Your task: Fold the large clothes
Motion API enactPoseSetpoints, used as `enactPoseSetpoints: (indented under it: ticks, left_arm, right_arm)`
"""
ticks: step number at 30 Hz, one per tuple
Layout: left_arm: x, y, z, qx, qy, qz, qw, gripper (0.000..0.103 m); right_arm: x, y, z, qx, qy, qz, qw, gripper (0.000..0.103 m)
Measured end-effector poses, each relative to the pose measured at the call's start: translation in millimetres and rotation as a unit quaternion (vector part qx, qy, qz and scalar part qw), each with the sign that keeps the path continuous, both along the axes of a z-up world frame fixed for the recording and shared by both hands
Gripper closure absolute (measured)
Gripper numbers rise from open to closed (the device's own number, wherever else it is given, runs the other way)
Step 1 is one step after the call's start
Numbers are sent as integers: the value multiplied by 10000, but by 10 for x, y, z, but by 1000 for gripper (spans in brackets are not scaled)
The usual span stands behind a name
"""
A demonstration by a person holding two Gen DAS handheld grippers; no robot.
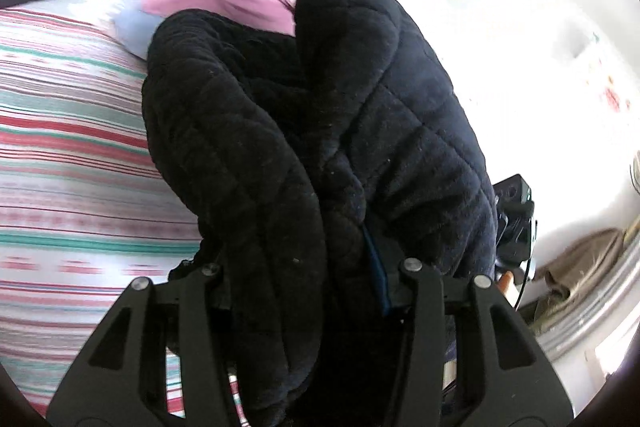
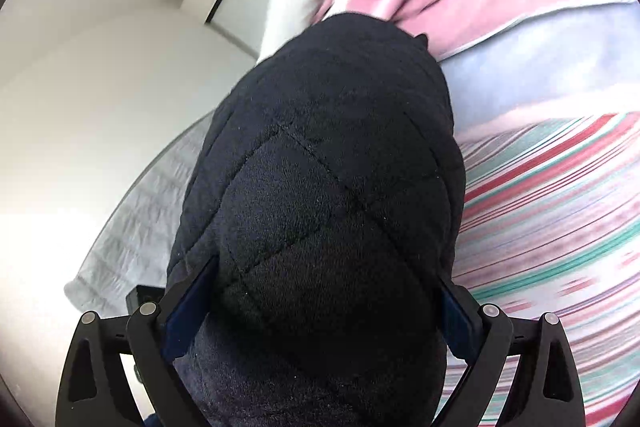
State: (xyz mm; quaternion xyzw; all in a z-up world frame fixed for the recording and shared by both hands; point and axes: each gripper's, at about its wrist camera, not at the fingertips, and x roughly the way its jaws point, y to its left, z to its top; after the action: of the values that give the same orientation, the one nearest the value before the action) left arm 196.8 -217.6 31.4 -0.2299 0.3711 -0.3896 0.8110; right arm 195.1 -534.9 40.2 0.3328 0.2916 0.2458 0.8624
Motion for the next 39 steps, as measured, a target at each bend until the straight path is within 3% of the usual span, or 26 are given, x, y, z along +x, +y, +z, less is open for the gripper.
enactPoseSetpoints:
  ticks: [4,6,8,9,11,12,13,15,17,20,23,29,34,39]
  left_arm:
    - [89,-743,-278,-58,270,-352,9990,54]
    - [78,-1088,-621,115,657,-401,9970,54]
    - [52,-1228,-934,273,1011,-332,9940,50]
    - [9,-1219,-1008,126,981,-344,9945,47]
    - [-54,-1174,-1003,-10,911,-370,9952,44]
    - [-34,-1131,-991,-37,1018,-426,9939,44]
    - [9,-1092,-985,-50,1091,-466,9929,43]
    - [61,-994,-930,76,1124,-487,9924,41]
    - [174,-903,-891,134,1152,-511,9919,40]
    - [20,-821,-670,256,1115,-558,9919,40]
    - [-3,-739,-730,426,887,-578,9935,40]
    - [-174,-488,-452,1075,534,-520,9914,38]
    - [-496,-261,-271,2275,83,32,9737,36]
    - [-730,3,-204,2721,-89,416,9613,34]
  right_arm:
    - [-91,-679,-60,-485,264,-541,9970,5]
    - [-88,-1004,-325,-673,803,-857,9908,4]
    - [-61,-1208,-638,-789,1348,-1236,9800,4]
    - [-63,-1345,-820,-729,1597,-1437,9739,3]
    - [-103,-1500,-933,-1,1535,-1324,9792,3]
    - [-125,-1500,-895,11,1516,-1388,9786,3]
    - [-129,-1483,-829,-275,1493,-1493,9771,3]
    - [-135,-1293,-596,-1113,1374,-1688,9697,3]
    - [-141,-1149,-442,-1507,1279,-1756,9644,3]
    - [-226,-897,-135,-1977,963,-1845,9579,3]
    - [-296,-649,38,-2056,724,-1818,9589,3]
    - [-549,-157,230,-2331,673,-1832,9527,3]
    - [-792,471,271,-3203,776,-1968,9234,3]
    - [-1198,919,9,-3310,1006,-2048,9156,3]
